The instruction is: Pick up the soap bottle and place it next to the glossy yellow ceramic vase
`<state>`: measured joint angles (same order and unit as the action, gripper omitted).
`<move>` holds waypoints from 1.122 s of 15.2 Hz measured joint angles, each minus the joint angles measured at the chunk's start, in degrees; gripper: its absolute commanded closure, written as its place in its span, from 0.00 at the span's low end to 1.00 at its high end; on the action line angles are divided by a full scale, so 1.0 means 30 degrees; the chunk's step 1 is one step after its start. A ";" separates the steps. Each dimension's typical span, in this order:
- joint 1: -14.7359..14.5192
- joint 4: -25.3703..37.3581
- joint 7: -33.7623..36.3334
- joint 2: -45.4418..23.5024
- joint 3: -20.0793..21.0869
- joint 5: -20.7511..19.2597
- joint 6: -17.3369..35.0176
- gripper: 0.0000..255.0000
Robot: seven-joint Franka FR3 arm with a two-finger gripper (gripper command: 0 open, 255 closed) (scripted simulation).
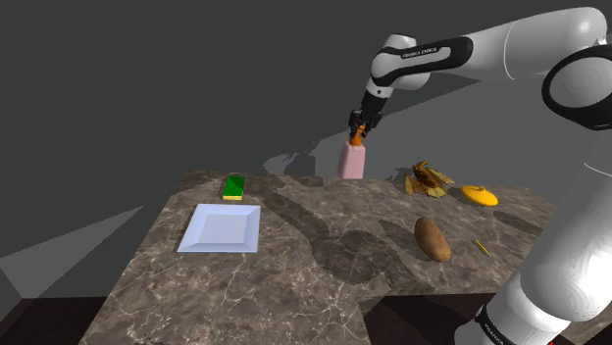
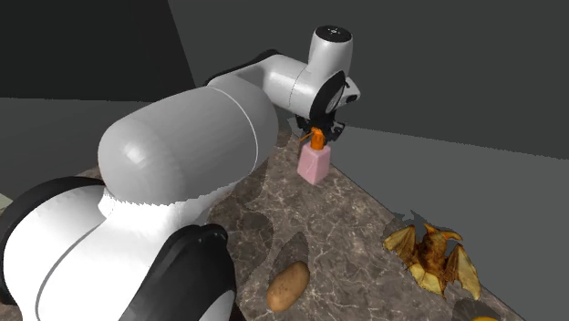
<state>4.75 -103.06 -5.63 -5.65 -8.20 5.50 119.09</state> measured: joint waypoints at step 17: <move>0.0057 0.4469 0.0317 -0.0136 -0.0047 -0.0121 -0.4326 1.00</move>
<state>4.92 -89.66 -4.68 -6.06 -8.34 5.14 106.11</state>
